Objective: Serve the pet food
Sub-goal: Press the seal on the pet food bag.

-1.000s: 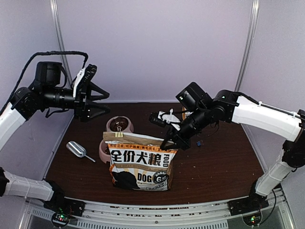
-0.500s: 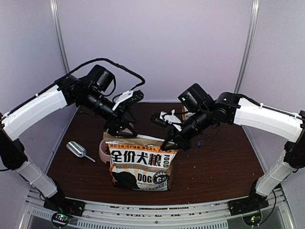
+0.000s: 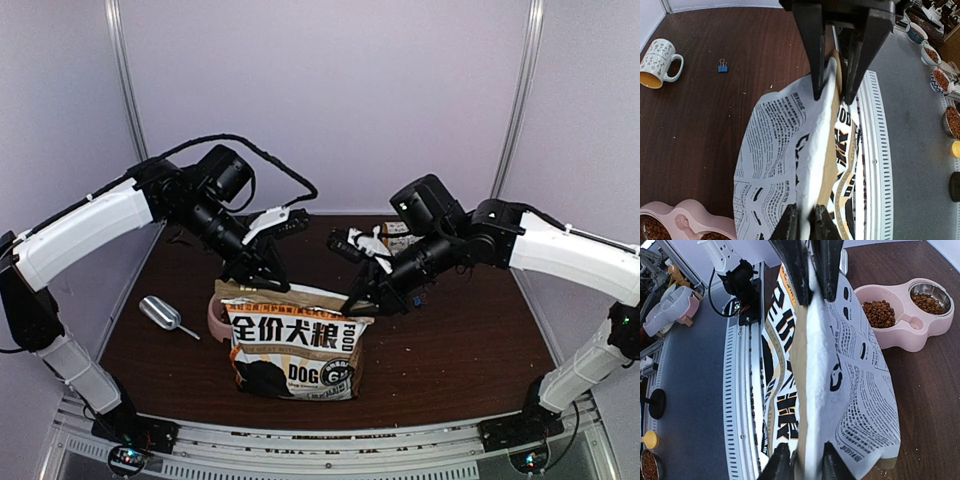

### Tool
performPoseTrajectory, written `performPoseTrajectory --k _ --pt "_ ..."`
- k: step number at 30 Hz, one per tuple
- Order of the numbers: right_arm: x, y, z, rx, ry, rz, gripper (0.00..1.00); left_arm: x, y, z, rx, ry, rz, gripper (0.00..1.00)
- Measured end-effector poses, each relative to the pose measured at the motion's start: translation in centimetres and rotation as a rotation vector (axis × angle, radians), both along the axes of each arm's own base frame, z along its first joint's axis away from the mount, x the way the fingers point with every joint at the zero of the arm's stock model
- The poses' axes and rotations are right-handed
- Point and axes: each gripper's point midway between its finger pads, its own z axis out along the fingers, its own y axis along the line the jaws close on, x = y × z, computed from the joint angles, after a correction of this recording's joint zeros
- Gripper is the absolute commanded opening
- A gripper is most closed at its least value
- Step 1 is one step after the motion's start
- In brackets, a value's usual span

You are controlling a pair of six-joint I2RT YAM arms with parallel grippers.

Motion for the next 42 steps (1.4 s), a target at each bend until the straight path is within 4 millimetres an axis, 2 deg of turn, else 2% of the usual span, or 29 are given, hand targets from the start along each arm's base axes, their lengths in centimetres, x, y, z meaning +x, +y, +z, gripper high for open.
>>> performPoseTrajectory --k 5,9,15,22,27,30,35,37,38,39,42 --pt "-0.6 -0.8 1.5 0.068 -0.001 -0.018 0.46 0.0 0.0 0.0 0.003 0.001 -0.001 0.08" --pt "-0.9 -1.7 0.9 0.105 0.015 -0.055 0.53 0.0 0.0 0.0 0.004 0.002 -0.001 0.07" --pt "-0.4 -2.1 0.6 0.211 0.032 -0.137 0.58 -0.1 0.0 0.1 0.004 0.004 -0.003 0.07" --pt "0.4 -1.3 1.0 0.293 0.073 -0.188 0.59 -0.1 0.0 0.1 0.006 0.005 -0.003 0.06" --pt "0.9 -1.0 0.9 0.300 0.092 -0.206 0.54 -0.2 0.0 0.2 0.005 0.007 -0.004 0.06" --pt "1.2 -1.0 0.7 0.301 0.104 -0.216 0.48 -0.2 0.0 0.2 0.004 0.007 -0.005 0.06" --pt "1.6 -1.1 0.1 0.303 0.120 -0.221 0.26 -0.2 -0.2 0.4 0.007 0.010 -0.010 0.07" --pt "1.6 -1.1 0.2 0.310 0.126 -0.215 0.06 -0.2 -0.3 0.5 0.009 0.011 -0.012 0.17" --pt "1.5 -1.0 0.3 0.315 0.133 -0.208 0.00 -0.2 -0.4 0.6 0.008 0.010 -0.012 0.20" --pt "1.3 -0.9 0.5 0.321 0.135 -0.197 0.00 -0.1 -0.4 0.7 0.006 0.007 -0.011 0.24" --pt "1.1 -0.9 0.6 0.327 0.149 -0.189 0.00 0.2 -0.5 0.9 0.004 -0.004 0.005 0.48"
